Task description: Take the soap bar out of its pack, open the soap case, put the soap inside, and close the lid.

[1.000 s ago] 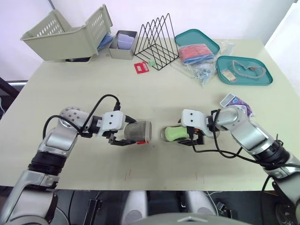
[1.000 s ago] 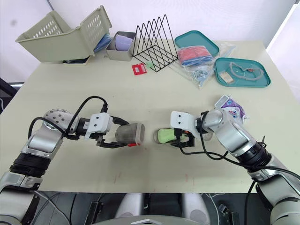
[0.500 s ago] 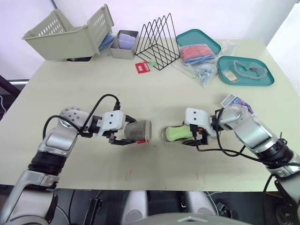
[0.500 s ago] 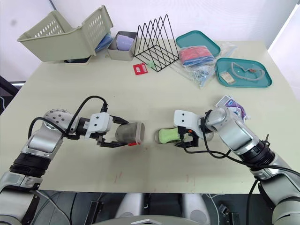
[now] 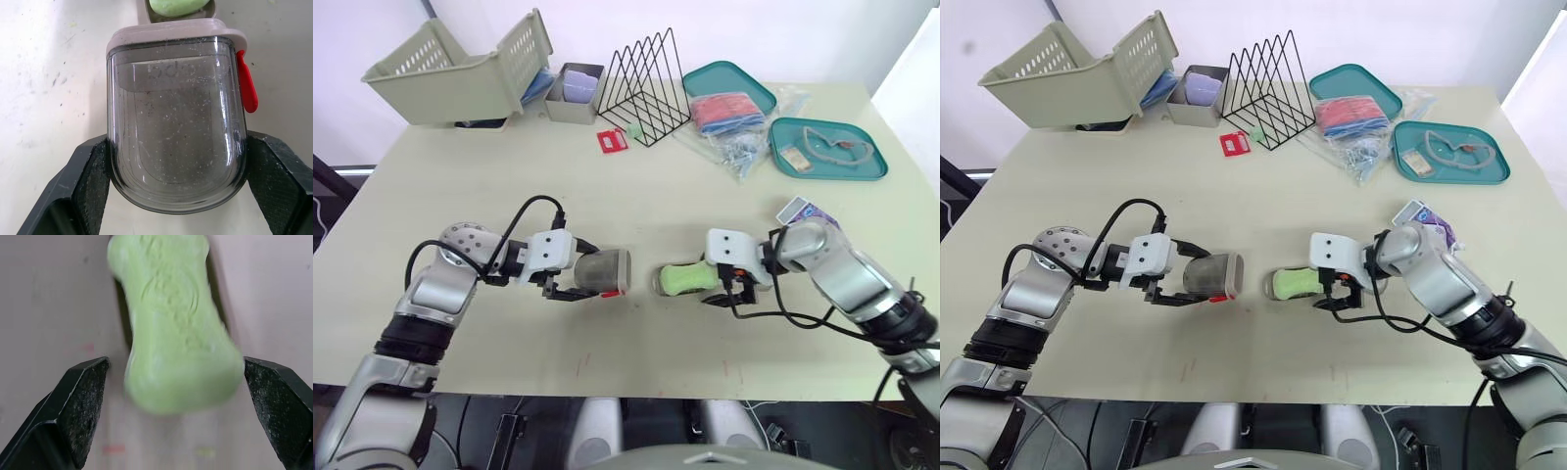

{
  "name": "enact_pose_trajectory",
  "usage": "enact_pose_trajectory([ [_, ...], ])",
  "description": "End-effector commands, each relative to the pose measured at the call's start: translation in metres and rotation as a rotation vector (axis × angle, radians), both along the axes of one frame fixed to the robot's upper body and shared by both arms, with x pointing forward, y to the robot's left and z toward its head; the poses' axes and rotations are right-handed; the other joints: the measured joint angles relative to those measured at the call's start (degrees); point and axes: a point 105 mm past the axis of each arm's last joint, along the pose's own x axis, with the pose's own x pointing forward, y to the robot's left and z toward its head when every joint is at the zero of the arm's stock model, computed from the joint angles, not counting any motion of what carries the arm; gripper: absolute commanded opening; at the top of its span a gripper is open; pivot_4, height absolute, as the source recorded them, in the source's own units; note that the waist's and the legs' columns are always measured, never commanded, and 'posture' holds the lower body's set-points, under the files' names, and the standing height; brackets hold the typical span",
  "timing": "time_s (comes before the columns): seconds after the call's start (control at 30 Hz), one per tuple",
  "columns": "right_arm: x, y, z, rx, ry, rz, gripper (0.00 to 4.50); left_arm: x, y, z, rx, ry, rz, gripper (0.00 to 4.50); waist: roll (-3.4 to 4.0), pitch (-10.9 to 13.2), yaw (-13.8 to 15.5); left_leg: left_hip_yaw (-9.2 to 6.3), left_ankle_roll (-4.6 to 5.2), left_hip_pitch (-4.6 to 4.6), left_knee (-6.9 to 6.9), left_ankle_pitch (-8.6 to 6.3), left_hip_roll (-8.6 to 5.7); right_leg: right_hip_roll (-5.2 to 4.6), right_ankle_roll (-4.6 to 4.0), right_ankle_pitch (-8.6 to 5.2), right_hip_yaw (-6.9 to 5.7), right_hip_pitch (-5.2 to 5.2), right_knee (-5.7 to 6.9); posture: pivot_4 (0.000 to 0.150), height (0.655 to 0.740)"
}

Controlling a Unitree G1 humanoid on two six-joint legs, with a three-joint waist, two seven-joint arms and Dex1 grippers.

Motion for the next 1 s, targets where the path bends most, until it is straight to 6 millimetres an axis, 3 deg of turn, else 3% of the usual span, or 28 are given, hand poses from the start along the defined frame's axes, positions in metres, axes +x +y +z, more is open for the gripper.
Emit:
enact_pose_trajectory([
  [0.03,0.000,-0.022,-0.005,-0.073,0.008,-0.052,4.45,0.001,0.001,0.007,-0.005,-0.039,0.000,3.44,0.00,0.00,0.30,0.00,0.00,0.01,0.01,0.00,0.00,0.00,0.00,0.00,0.00,0.01,0.00,0.150,0.7400],
  [0.1,-0.001,-0.023,0.000,-0.073,0.007,-0.055,4.45,0.001,0.001,0.006,-0.003,-0.038,0.000,3.44,0.00,0.00,0.38,0.00,0.00,-0.01,0.03,0.00,0.00,-0.01,0.00,0.00,-0.01,0.02,-0.02,0.150,0.7400],
  [0.2,-0.001,-0.024,0.001,-0.083,0.006,-0.052,3.81,0.002,0.001,0.005,-0.002,-0.041,0.000,3.44,0.00,0.00,0.28,0.00,0.00,-0.01,0.04,0.00,0.00,-0.01,-0.01,0.00,-0.01,0.01,-0.03,0.150,0.7400],
  [0.23,-0.002,-0.023,0.001,-0.084,0.007,-0.050,3.36,0.002,0.001,0.005,-0.002,-0.040,0.000,3.44,0.00,0.00,0.25,0.00,0.00,-0.01,0.04,0.00,0.01,0.00,-0.01,0.00,-0.01,0.01,-0.02,0.150,0.7400],
  [0.27,-0.002,-0.023,0.001,-0.087,0.009,-0.045,3.22,0.002,0.000,0.005,-0.002,-0.042,-0.001,3.44,0.00,0.00,0.20,0.00,0.00,-0.01,0.04,0.00,0.01,0.00,-0.01,0.01,-0.01,0.01,-0.02,0.150,0.7400],
  [0.3,-0.002,-0.022,0.001,-0.087,0.007,-0.044,2.67,0.002,0.000,0.005,-0.002,-0.043,0.000,3.44,0.00,0.00,0.15,0.00,0.00,-0.01,0.04,0.00,0.01,0.00,-0.01,0.01,-0.01,0.01,-0.02,0.150,0.7400],
  [0.37,0.000,-0.021,0.003,-0.086,0.002,-0.052,2.58,0.002,0.000,0.005,-0.002,-0.044,0.000,3.44,0.00,0.00,0.14,0.00,0.00,0.00,0.03,0.00,0.02,0.00,0.00,0.00,-0.02,0.01,-0.02,0.150,0.7400],
  [0.47,0.004,-0.021,0.007,-0.090,-0.018,-0.068,1.24,0.002,0.001,0.005,-0.001,-0.044,0.001,3.44,0.00,0.00,0.12,0.00,0.00,0.00,0.04,0.00,0.02,0.00,0.00,0.00,-0.02,0.01,-0.02,0.150,0.7400],
  [0.6,0.010,-0.019,0.009,-0.096,-0.038,-0.083,1.24,0.002,0.001,0.005,0.000,-0.046,0.002,3.44,0.00,0.00,0.12,0.01,0.00,0.00,0.04,0.00,0.03,0.00,0.00,0.00,-0.02,0.00,-0.01,0.150,0.7400],
  [1.0,-0.001,0.004,0.019,-0.062,-0.050,0.002,1.24,0.002,0.000,0.003,0.001,-0.043,0.007,3.44,0.01,0.01,0.09,0.01,0.00,-0.01,0.03,0.00,0.03,0.01,-0.01,0.01,-0.02,-0.02,-0.01,0.150,0.7400],
])
